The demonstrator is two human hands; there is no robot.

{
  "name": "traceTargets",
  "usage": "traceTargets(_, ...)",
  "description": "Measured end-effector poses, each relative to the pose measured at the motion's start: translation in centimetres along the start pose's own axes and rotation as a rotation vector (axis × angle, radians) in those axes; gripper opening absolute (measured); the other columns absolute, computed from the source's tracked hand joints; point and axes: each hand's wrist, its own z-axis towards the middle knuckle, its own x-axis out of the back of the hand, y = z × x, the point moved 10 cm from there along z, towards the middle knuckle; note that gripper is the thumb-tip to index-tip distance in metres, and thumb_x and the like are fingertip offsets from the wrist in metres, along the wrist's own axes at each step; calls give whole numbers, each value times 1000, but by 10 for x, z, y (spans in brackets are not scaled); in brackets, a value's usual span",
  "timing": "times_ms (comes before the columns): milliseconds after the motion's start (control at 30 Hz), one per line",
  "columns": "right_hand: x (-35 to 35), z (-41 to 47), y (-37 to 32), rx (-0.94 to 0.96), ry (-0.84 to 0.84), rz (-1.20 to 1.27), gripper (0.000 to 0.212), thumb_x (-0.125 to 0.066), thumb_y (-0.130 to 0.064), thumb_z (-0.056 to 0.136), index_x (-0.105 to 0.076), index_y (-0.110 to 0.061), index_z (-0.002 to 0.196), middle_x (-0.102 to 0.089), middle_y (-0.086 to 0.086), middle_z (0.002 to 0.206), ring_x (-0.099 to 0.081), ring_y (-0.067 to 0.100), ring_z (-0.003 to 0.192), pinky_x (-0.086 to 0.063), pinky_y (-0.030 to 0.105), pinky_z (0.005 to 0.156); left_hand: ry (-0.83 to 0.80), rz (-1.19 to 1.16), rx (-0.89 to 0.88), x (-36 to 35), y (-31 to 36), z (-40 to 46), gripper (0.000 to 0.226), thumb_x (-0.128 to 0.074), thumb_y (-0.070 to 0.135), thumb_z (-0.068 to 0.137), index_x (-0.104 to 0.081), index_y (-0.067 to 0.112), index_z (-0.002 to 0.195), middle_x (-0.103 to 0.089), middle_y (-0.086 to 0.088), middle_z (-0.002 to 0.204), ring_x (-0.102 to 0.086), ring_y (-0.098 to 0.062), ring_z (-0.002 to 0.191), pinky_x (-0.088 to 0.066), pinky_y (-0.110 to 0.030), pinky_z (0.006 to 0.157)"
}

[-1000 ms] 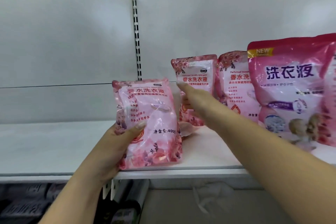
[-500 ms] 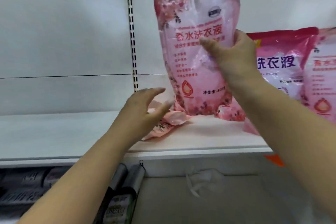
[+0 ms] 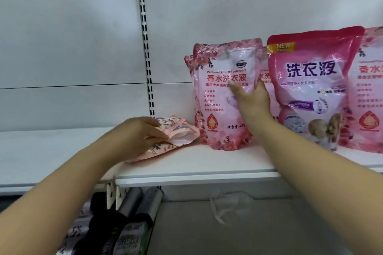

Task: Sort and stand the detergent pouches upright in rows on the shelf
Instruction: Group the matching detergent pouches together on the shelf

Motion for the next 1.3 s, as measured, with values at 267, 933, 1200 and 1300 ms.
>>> traceTargets(267,10,8,6,6,95,-169,64,-54,-37,90,-28,-10,141,-34,6,148,-34,20,134,-25,11,89,219,-191,46,26,2,-38,39,-63,42,75,-61,35,113,-46,33,87,-50,1,84,-36,-8,79)
traceTargets(933,6,-65,13,-98,-392,-925,55,-40,-52,92,-54,-5,118,-60,14,113,-50,24,90,-37,31,77,573,-252,93,5,46,-102,71,-44,75,67,-60,28,118,-49,15,121,-44,-9,120,-33,-43,103)
traceTargets(1200,-52,-123,0,-276,-573,-207,28,-57,-41,87,-63,-14,85,-69,3,85,-65,19,76,-53,33,77,828,-116,-208,-24,100,-128,45,-45,56,88,-49,22,116,-47,2,126,-43,-24,121,-29,-52,102)
traceTargets(1300,-60,-127,9,-509,-540,254,4,-59,-9,86,-59,-9,90,-70,12,81,-67,25,67,-58,36,66,791,-175,-266,-23,109,-122,43,-47,52,90,-49,20,118,-46,-1,127,-41,-25,122,-34,-52,99)
